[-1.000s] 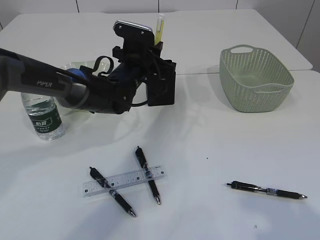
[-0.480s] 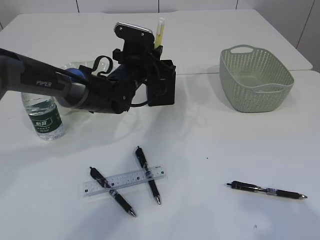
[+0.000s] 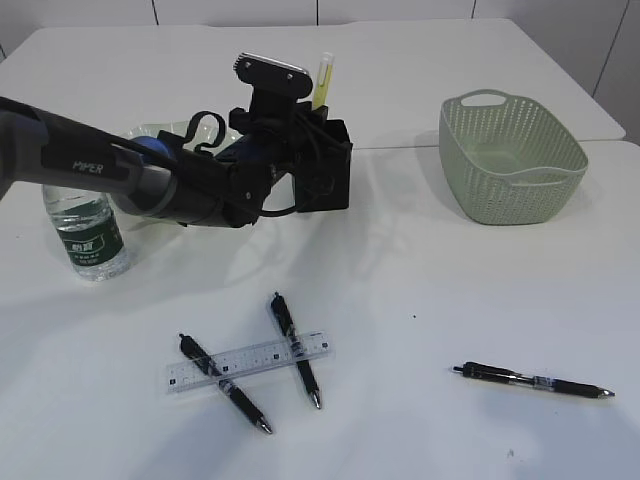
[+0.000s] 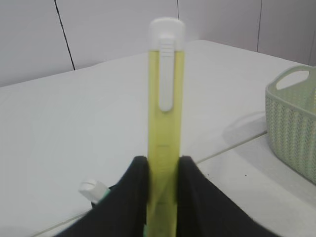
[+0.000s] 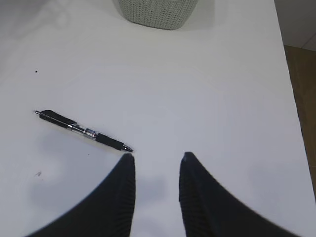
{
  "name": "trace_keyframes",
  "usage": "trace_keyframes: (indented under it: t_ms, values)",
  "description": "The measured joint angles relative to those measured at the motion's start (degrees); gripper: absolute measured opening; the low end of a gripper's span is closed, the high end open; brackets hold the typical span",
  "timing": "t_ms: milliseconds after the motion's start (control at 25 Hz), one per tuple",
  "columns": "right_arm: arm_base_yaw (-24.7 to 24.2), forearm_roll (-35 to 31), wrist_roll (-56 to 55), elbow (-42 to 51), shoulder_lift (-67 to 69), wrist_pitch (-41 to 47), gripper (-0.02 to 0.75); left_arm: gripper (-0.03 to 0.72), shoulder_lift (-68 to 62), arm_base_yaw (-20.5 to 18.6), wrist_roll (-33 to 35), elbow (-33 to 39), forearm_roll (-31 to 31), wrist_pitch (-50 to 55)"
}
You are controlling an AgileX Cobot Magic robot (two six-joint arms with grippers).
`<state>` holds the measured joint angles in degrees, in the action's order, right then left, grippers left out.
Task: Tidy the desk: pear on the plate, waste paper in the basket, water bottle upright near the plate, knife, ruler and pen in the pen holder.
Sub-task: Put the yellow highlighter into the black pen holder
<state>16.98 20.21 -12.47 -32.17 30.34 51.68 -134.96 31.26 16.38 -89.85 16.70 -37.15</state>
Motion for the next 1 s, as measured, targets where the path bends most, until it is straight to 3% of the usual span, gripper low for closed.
trace_keyframes:
  t_ms: [1000]
  values:
    - [0.0,0.0,-0.04,0.0,0.0,-0.1,0.26,0.127,0.0,0.0,0.0,0.0,0.09,3.39]
